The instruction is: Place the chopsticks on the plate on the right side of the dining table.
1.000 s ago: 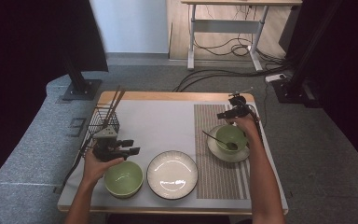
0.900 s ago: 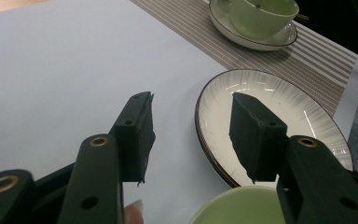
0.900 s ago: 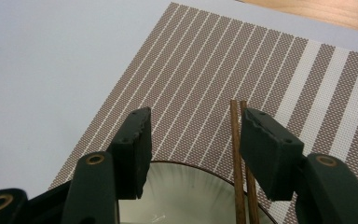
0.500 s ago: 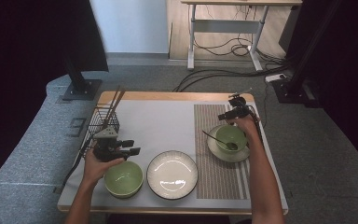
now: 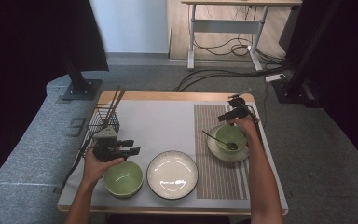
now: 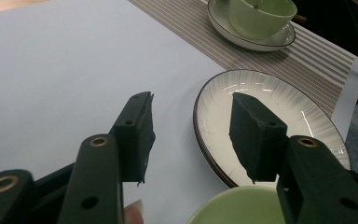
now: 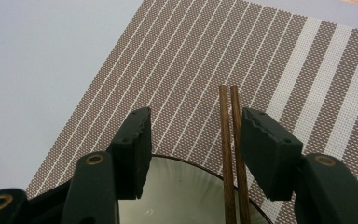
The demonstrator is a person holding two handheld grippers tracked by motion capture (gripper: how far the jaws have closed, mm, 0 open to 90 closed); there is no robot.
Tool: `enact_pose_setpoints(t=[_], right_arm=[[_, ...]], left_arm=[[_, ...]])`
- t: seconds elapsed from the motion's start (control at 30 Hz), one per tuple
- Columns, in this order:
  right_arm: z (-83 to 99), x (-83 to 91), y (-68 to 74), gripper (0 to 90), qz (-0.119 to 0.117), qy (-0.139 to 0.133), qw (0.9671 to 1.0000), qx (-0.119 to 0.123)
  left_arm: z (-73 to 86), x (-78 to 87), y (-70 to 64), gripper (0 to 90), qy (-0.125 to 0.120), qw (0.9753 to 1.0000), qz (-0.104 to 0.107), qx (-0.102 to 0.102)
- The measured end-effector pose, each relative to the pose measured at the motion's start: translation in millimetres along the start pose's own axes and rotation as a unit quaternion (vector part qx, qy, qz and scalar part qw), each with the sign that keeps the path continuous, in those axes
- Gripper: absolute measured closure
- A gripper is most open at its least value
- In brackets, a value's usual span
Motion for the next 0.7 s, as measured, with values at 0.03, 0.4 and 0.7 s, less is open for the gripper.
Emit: enact_pose_setpoints(t=[0.03, 0.4, 0.7], right_arm=[[0.1, -0.3, -0.3, 44.3, 0.000, 0.001, 1.0000, -0.001], [0.2, -3.3, -1.0, 44.9, -0.004, 0.014, 0.9999, -0.004], [-1.2, -7.1, 1.6, 45.1, -0.008, 0.022, 0.9997, -0.004]], left_arm=[[0.0, -0.1, 0.0, 49.6, 0.000, 1.0000, 0.000, 0.000], [0.1, -0.3, 0.0, 49.6, 0.001, 1.0000, 0.000, 0.000], [0.2, -0.4, -0.1, 49.6, 0.001, 1.0000, -0.001, 0.000]])
Point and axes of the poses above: each handheld gripper's, and its own axes: x roughly backward along the jaws, z roughly out of its underside, y roughly to its left, the point moved 1 cm from there along -x, roughly forward along the jaws, and after that the axes turned 4 degrees about -y, right-handed, at the moved point
